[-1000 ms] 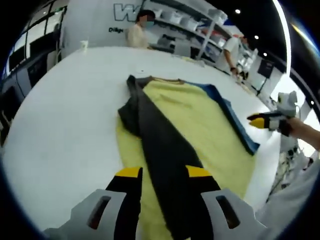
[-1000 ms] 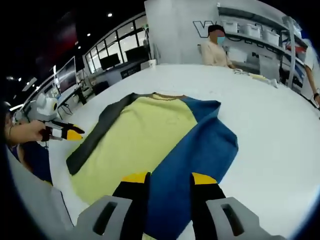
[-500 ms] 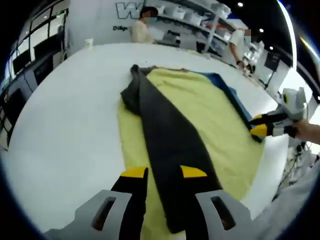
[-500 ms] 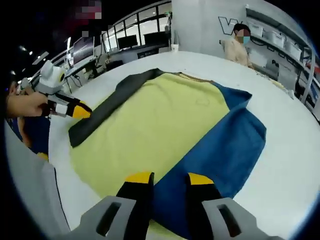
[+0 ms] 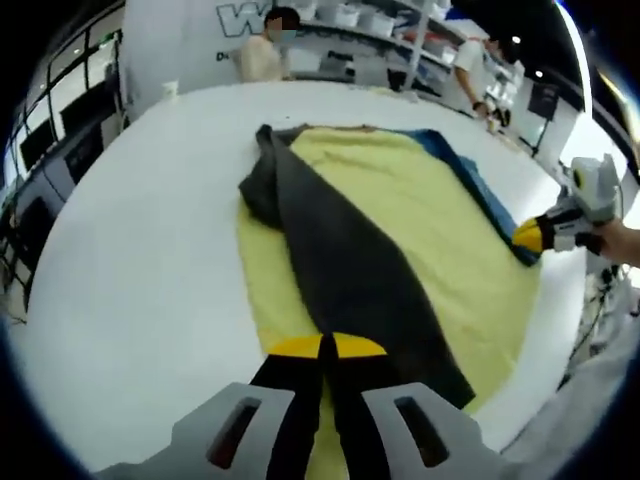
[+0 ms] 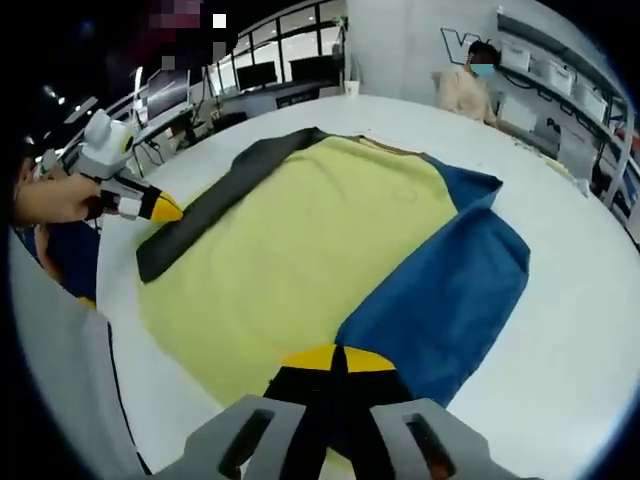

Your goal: Fold the garment on the visible template until the final outline fits inside the template.

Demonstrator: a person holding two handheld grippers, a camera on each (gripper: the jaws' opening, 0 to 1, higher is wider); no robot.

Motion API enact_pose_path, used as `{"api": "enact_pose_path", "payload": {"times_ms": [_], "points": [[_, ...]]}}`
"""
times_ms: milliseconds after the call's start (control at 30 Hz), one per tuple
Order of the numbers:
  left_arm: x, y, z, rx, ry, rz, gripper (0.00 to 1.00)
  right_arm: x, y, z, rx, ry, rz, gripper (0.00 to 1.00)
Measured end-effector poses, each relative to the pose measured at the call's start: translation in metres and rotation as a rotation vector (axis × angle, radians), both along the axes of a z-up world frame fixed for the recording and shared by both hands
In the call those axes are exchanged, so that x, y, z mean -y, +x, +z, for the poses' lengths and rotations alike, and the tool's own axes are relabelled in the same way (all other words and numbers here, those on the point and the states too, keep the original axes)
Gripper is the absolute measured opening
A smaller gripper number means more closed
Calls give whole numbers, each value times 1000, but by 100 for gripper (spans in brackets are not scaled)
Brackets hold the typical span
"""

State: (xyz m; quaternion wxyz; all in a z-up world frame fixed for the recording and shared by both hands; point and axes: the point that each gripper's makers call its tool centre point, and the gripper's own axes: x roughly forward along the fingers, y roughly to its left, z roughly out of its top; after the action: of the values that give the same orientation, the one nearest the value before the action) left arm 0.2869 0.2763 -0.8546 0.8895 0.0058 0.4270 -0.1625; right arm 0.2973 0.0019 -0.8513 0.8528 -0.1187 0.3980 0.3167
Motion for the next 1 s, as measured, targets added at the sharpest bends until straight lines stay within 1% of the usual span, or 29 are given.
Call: {"api": "enact_pose_path", "payload": {"times_ms": [33, 67, 133, 200, 233, 300, 367, 400, 433, 467, 500, 533, 600, 667, 733, 767, 800, 833, 867, 967, 1000], "points": [[-2, 0, 0, -18, -3, 9, 0, 3, 1, 1, 2, -1, -3, 0], [-3, 1, 1, -21, -1, 12, 0, 4, 2, 2, 3, -2, -5, 0], [-6, 3, 5, -17, -1, 9, 0, 13, 6, 9, 20, -8, -20, 0], [-11, 6, 9, 2, 10, 13, 0, 20, 9, 11, 29, -13, -29, 0], [-26, 10, 20, 43, 124, -25, 0, 29, 14, 15, 39, -38, -26, 0], [-33, 12, 22, 55, 167, -45, 0, 36, 19, 18, 46, -48, -31, 0], [-47, 19, 32, 78, 186, -30, 0, 54, 33, 30, 74, -65, -57, 0], [-56, 22, 34, 84, 196, -20, 0, 60, 38, 35, 86, -72, -66, 0], [-65, 25, 37, 92, 199, -9, 0, 63, 41, 37, 92, -75, -71, 0], [-73, 30, 40, 100, 199, 5, 0, 70, 49, 44, 105, -77, -87, 0], [-81, 38, 43, 104, 195, 26, 0, 76, 54, 48, 112, -77, -99, 0], [-85, 41, 44, 109, 198, 31, 0, 79, 57, 49, 116, -75, -108, 0], [-105, 54, 53, 122, 235, 44, 0, 95, 73, 58, 134, -89, -129, 0], [-125, 69, 64, 143, 251, 71, 0, 113, 89, 70, 166, -116, -150, 0], [-136, 78, 71, 152, 256, 98, 0, 122, 96, 79, 170, -104, -168, 0], [-139, 81, 73, 149, 242, 119, 0, 128, 99, 82, 171, -108, -179, 0], [-148, 89, 75, 151, 233, 129, 0, 141, 106, 86, 183, -123, -194, 0], [-151, 92, 76, 156, 235, 130, 0, 148, 111, 88, 189, -128, -208, 0], [-158, 99, 80, 165, 253, 129, 0, 158, 116, 92, 197, -131, -227, 0], [-171, 108, 86, 167, 269, 148, 0, 177, 126, 97, 205, -141, -260, 0], [-178, 111, 84, 163, 276, 157, 0, 180, 128, 98, 206, -144, -263, 0]]}}
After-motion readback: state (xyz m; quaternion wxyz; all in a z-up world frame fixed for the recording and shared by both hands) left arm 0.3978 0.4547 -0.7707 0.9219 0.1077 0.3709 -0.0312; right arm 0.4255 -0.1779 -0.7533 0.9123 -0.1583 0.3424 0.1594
